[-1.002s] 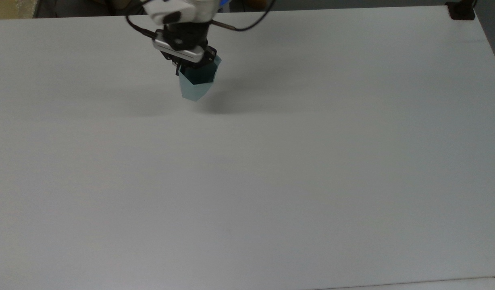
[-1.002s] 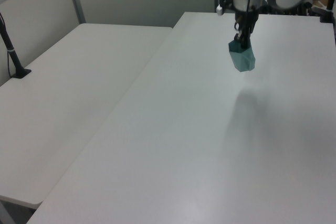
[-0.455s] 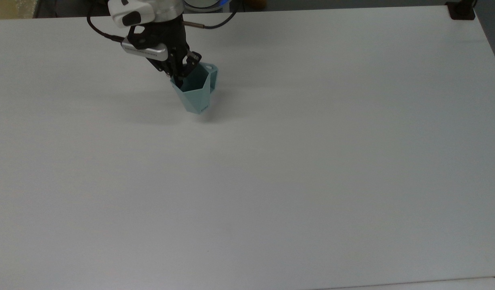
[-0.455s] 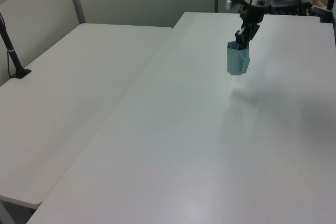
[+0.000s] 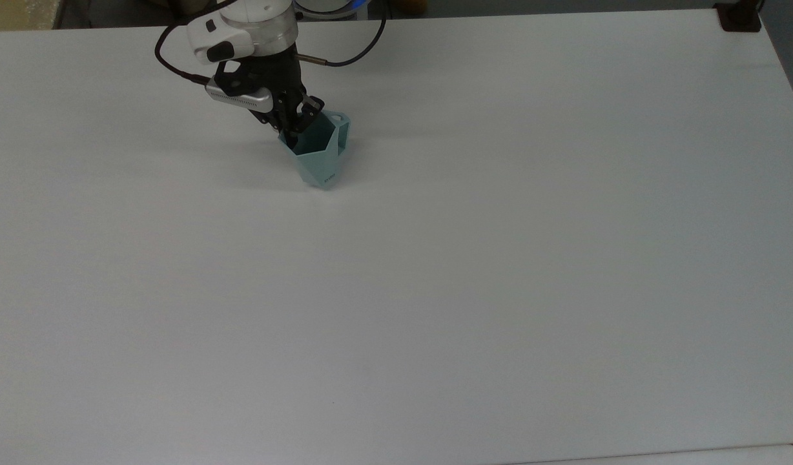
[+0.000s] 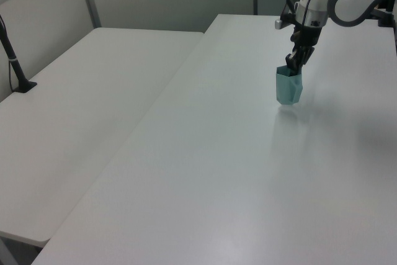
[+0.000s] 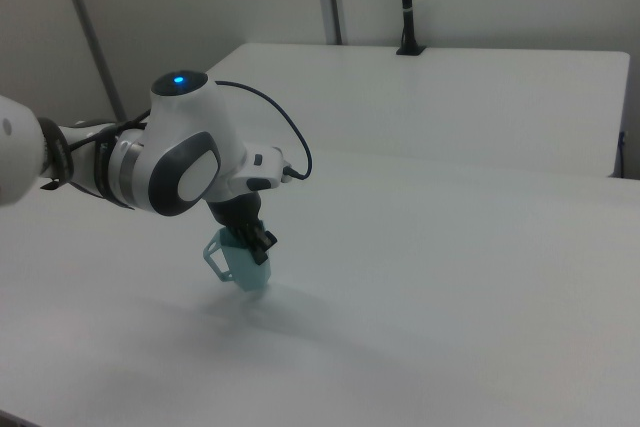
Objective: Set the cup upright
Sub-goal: 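Lower the upright cup onto the table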
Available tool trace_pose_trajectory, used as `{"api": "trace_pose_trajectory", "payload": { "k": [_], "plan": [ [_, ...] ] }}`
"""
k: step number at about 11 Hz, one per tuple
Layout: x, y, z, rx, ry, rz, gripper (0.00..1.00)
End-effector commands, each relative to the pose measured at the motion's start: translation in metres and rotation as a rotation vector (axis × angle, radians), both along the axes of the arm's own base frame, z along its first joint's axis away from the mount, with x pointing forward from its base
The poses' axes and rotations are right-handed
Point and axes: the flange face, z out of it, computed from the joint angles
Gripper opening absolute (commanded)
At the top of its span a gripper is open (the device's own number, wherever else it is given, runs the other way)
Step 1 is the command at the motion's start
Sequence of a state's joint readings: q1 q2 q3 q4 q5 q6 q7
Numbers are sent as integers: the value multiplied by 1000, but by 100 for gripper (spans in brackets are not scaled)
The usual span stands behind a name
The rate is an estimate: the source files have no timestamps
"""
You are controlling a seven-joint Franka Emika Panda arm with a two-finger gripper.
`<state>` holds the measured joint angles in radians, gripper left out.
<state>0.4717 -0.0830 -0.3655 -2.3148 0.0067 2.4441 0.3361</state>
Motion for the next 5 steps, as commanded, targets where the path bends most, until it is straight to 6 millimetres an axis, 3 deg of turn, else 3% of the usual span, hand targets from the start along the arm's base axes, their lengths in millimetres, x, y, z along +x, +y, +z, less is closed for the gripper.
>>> {"api": "trace_pose_trajectory", "payload": {
  "k": [1, 5],
  "plan": [
    [4, 6, -18, 6, -24, -7, 0],
    [6, 9, -24, 0, -12, -5, 0]
  ]
}}
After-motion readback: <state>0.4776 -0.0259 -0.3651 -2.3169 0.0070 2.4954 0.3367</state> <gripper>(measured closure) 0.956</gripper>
